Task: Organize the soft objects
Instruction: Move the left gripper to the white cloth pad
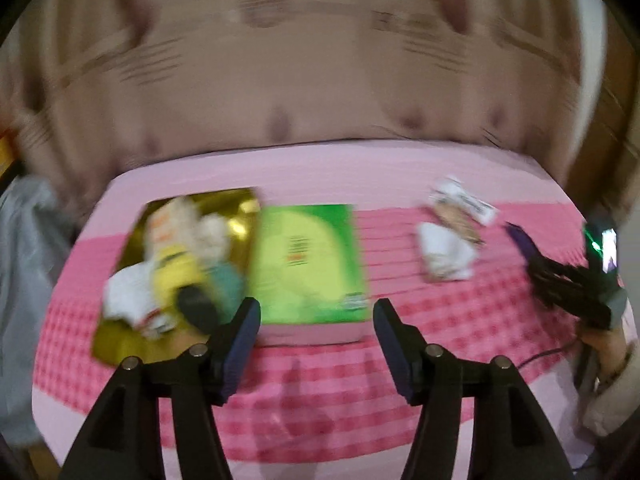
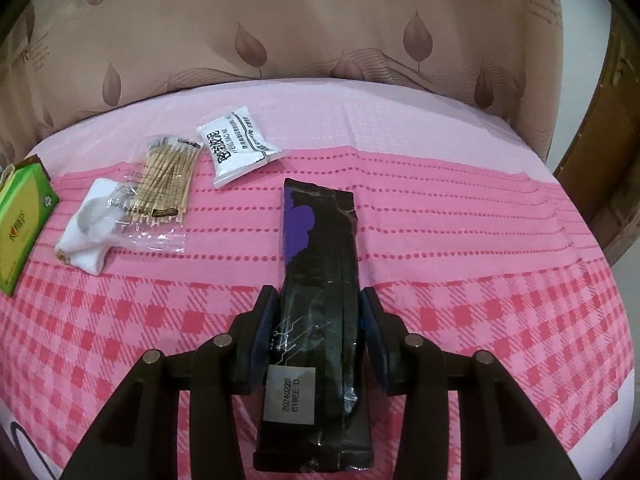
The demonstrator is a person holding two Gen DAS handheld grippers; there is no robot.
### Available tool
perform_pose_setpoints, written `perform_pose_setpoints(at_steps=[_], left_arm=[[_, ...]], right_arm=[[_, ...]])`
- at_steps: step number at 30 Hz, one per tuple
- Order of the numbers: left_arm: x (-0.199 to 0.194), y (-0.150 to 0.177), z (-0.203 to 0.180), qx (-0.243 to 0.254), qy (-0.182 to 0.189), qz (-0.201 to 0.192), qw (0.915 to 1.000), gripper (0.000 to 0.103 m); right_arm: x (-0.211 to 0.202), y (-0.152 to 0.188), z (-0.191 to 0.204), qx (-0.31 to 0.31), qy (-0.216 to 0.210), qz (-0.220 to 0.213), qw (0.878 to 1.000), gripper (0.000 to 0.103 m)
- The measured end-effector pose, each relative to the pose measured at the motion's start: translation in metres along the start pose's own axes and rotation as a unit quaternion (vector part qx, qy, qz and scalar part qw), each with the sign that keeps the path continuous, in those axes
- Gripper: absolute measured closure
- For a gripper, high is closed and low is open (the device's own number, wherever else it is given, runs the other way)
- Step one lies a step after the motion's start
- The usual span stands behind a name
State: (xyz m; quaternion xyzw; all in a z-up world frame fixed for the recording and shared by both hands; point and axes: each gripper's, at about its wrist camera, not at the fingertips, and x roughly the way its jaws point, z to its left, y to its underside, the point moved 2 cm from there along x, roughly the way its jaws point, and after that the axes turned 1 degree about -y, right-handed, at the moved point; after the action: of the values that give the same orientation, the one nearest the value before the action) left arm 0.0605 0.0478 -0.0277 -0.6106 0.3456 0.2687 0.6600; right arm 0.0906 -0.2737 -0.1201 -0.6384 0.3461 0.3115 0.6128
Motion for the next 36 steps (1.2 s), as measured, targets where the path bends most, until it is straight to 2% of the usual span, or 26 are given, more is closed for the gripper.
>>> perform_pose_setpoints(at_steps=[6,10,14,23,28,29,30,33,36], left_arm=[[0.05,-0.01,-0.072,0.051,0.061,0.044,0.9958,0.042],[0.085,-0.007,-0.107,0.09,0.068,0.073,0.9909,0.042],[0.108,-0.007,-0.134,0.12,0.073,0.086,0.9863,0.042],[0.15,-0.025,-0.157,0.149,0.05,0.1,0.9825,0.042],[0.162,-0.033,-0.152,0.14,0.042,0.098,0.9843,0.043],[0.166,-0.034,-0.151,0.131,0.048,0.098,0.9853,0.046],[0.168,-0.034,-0.148,0.125,0.05,0.102,0.9856,0.057],[0.167,-0.034,-0.138,0.115,0.045,0.1,0.9873,0.07],[0.163,-0.034,-0.132,0.109,0.049,0.094,0.9884,0.077]], right_arm=[[-0.003,0.002,0.005,0.005,-0.006,0.0,1.0,0.064],[-0.001,0.0,0.002,0.007,-0.008,0.0,1.0,0.064],[-0.001,0.0,-0.001,0.011,-0.014,0.001,1.0,0.063],[0.004,-0.005,-0.006,0.016,-0.025,0.002,1.0,0.061],[0.006,-0.005,-0.007,0.017,-0.03,0.001,0.999,0.06],[0.006,-0.005,-0.008,0.018,-0.031,0.001,0.999,0.06],[0.006,-0.005,-0.008,0.018,-0.031,0.001,0.999,0.06],[0.006,-0.005,-0.008,0.018,-0.032,0.001,0.999,0.059],[0.006,-0.005,-0.008,0.016,-0.031,0.001,0.999,0.059]])
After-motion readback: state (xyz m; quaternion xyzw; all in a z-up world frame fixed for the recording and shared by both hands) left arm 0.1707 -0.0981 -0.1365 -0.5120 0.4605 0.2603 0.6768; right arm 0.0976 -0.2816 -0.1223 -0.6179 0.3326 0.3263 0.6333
